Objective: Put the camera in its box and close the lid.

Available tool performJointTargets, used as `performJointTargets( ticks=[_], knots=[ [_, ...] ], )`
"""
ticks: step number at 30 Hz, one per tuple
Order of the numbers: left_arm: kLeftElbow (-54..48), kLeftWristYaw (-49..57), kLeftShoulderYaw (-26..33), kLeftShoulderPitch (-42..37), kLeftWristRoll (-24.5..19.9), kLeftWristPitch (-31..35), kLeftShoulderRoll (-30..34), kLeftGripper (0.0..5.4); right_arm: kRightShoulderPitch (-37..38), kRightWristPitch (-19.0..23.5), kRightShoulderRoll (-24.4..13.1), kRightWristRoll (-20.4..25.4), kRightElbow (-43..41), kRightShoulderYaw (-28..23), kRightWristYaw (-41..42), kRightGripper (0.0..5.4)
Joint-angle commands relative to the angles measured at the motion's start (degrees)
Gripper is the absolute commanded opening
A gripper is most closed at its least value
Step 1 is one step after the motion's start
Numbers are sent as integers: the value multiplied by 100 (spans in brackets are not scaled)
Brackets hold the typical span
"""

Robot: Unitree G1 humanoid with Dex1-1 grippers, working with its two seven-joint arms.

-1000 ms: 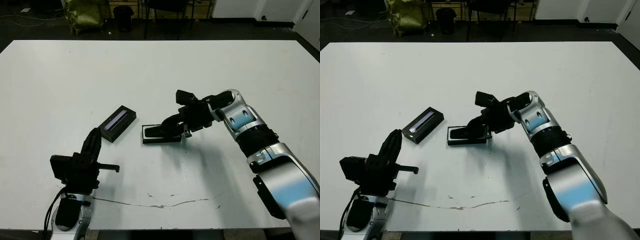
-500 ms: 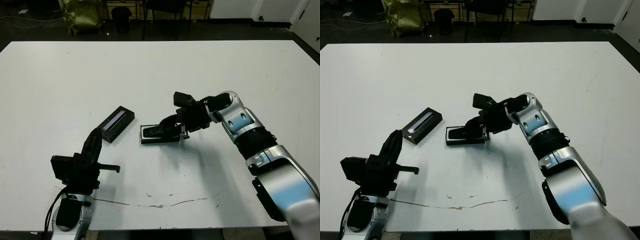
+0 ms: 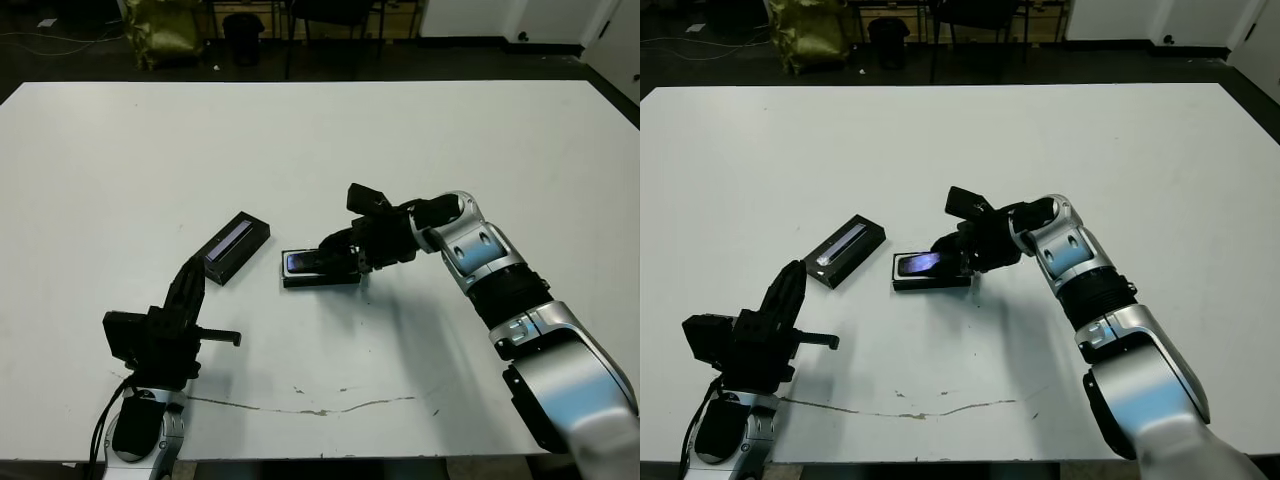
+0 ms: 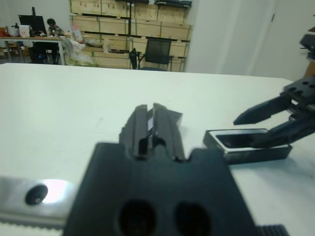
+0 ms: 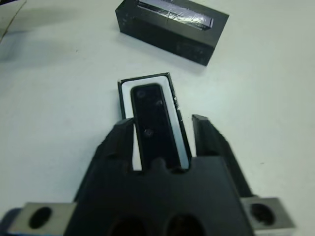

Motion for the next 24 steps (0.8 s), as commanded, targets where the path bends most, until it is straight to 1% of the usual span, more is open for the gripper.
performJointTargets(
  ticks=[1,5,11,12,16,20,22,24],
  knots=[
    [32,16,-14,55,29,113,19,0,-142,-258,-146,-80,208,-16,-9,302],
    [94,-39,-5,4,-1,51,41,0,-280,-194,-192,-69,365,-57,50,388],
    [86,-34,-2,-12,65,57,56,0,-395,-554,-188,2,732,-95,315,527],
    [102,-43,-1,-20,64,33,56,0,-412,-550,-179,10,772,-105,349,538],
    [136,-62,15,-48,6,35,35,0,-500,-512,-191,6,847,-104,463,538],
    [91,-44,15,-36,30,42,39,0,-548,-484,-268,187,856,-310,606,538],
    [108,-38,44,-40,21,8,39,0,-403,-455,-367,335,550,-569,427,538],
    [103,-49,77,-47,7,9,59,0,-73,-241,-469,464,-97,-890,-44,528]
  ],
)
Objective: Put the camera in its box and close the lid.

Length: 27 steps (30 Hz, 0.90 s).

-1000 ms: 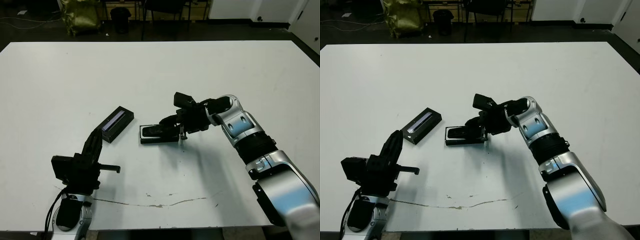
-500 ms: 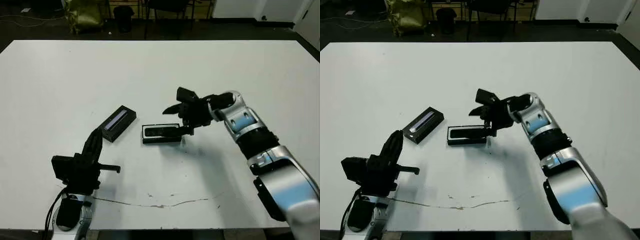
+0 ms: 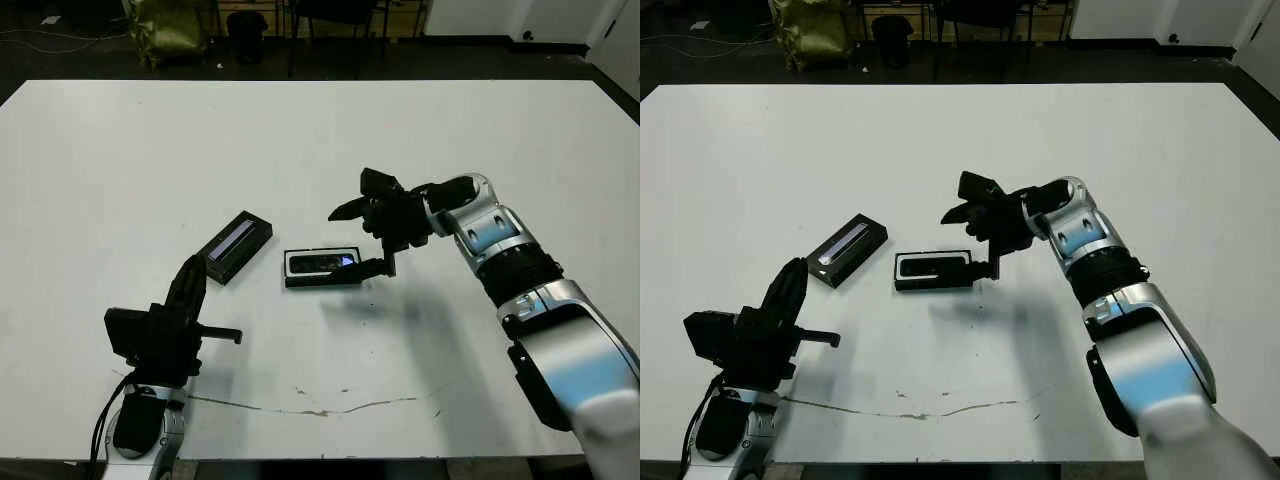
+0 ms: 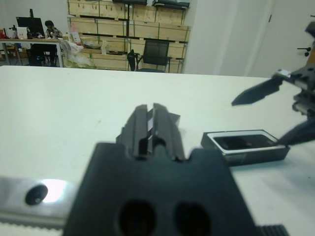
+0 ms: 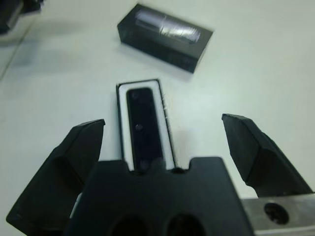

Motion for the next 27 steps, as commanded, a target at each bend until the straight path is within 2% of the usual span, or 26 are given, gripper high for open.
performJointTargets(
  ticks=[1,3,5,7,11,15,18,23,25,27],
  knots=[
    [79,-4,72,33,2,21,65,0,564,534,-197,306,-1022,-586,-796,517],
    [80,-19,108,27,-5,9,87,0,1179,929,-96,581,-1965,-1077,-1601,477],
    [62,-24,148,22,-21,22,105,0,1788,1199,-27,661,-2963,-1389,-2387,434],
    [31,-2,189,15,25,41,130,0,2287,1316,-14,711,-3765,-1568,-2912,387],
    [81,-19,308,-77,117,-49,232,0,3366,1285,-46,731,-5134,-1862,-3715,296],
    [31,-49,410,-169,19,121,333,0,4567,975,65,879,-6098,-2194,-4293,202],
    [-21,-32,471,-242,26,273,383,0,5374,576,268,1034,-6458,-2406,-4642,135],
    [82,-149,569,-407,-57,196,455,0,6466,-603,787,1004,-6470,-2400,-5182,19],
    [53,-180,596,-448,-116,292,488,0,6822,-752,906,993,-6567,-2301,-5324,1],
    [25,-230,605,-486,-141,365,554,0,7094,-626,1007,1026,-6778,-2220,-5509,1]
  ],
)
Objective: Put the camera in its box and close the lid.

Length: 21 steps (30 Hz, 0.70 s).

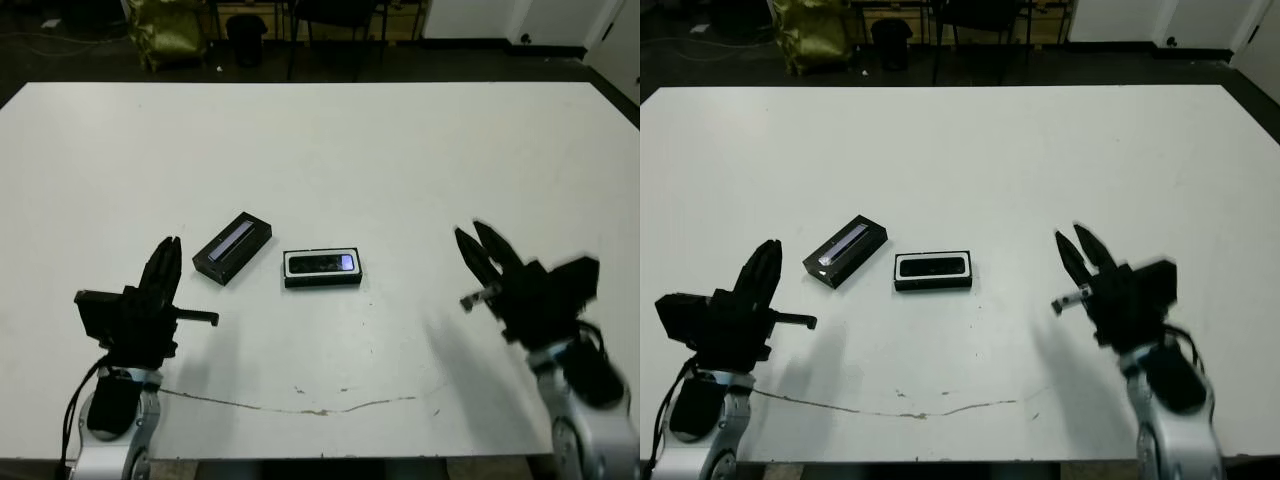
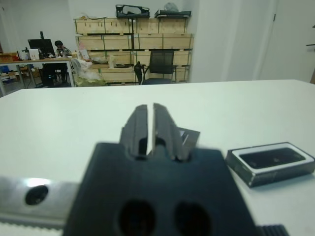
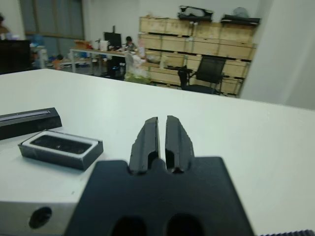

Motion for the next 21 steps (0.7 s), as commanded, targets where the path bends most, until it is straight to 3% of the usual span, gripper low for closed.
performJointTargets(
  ticks=[1,7,10,12,16,21],
  knots=[
    [10,-97,47,-48,-25,257,172,0,430,63,141,10,-248,125,-288,1],
    [-287,-272,2,-222,32,1022,509,0,609,-161,257,52,-273,277,-517,1],
    [-535,-416,-45,-370,-41,1733,739,22,614,-198,280,128,-259,331,-564,0],
    [-646,-704,-108,-495,-85,2098,1019,62,596,-236,270,164,-225,364,-574,0],
    [-435,-1600,-298,-808,-119,2126,1699,158,618,-19,260,138,-332,447,-706,0],
    [-160,-1816,-398,-1017,-139,2121,1777,283,588,-106,201,127,-255,468,-749,0]
  ],
)
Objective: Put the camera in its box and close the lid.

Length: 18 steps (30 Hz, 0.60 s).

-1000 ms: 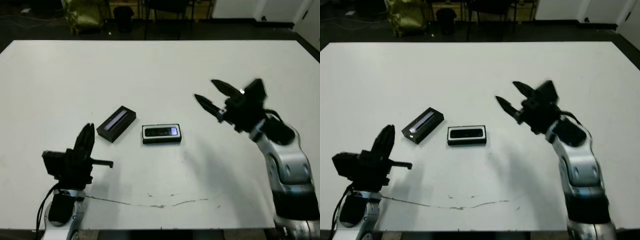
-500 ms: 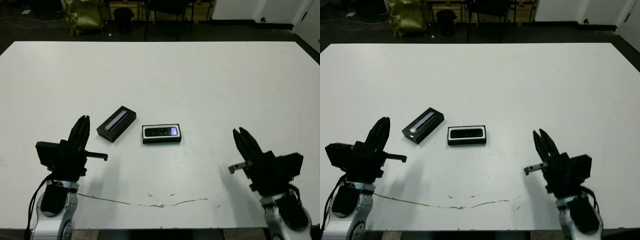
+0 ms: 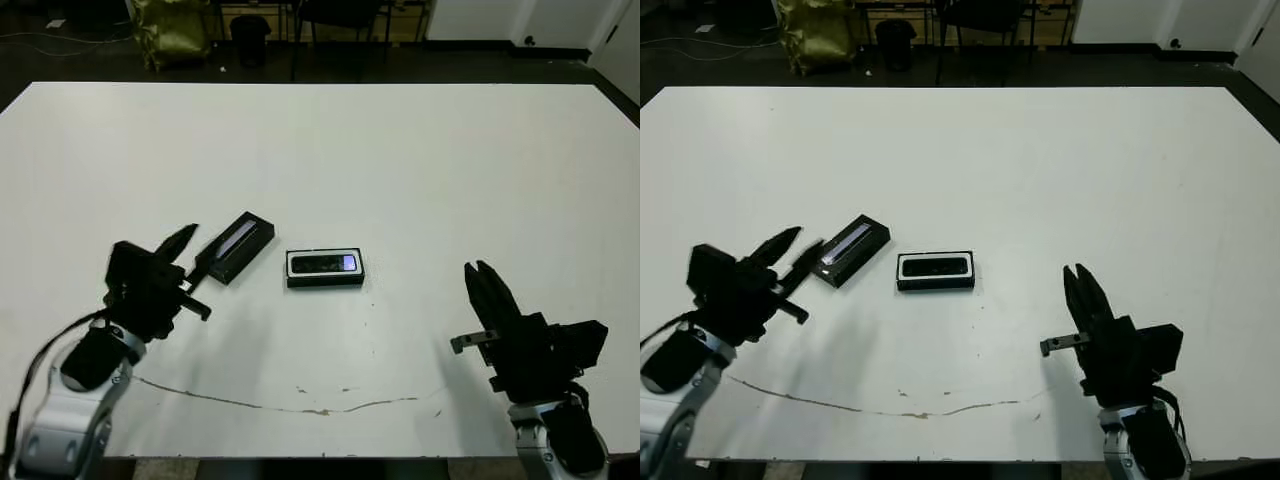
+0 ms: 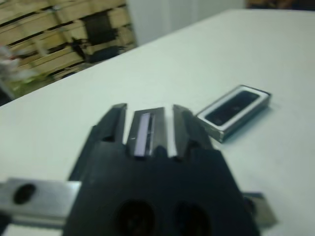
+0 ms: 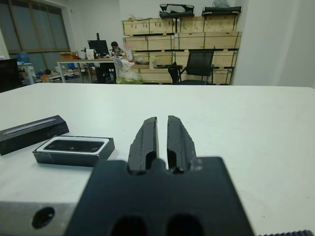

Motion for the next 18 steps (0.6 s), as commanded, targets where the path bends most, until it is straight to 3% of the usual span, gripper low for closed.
performJointTargets(
  ticks=[1,10,15,18],
  knots=[
    [268,-42,-87,-60,66,50,40,307,57,68,-65,13,70,2,-38,0],
    [796,346,-112,-360,305,20,-181,527,104,170,-92,-55,46,59,-151,0],
    [943,875,-81,-390,425,32,-514,538,119,212,-117,10,53,61,-132,0],
    [934,874,-10,-426,176,334,-649,538,115,117,-134,-25,113,59,-112,0]
  ],
)
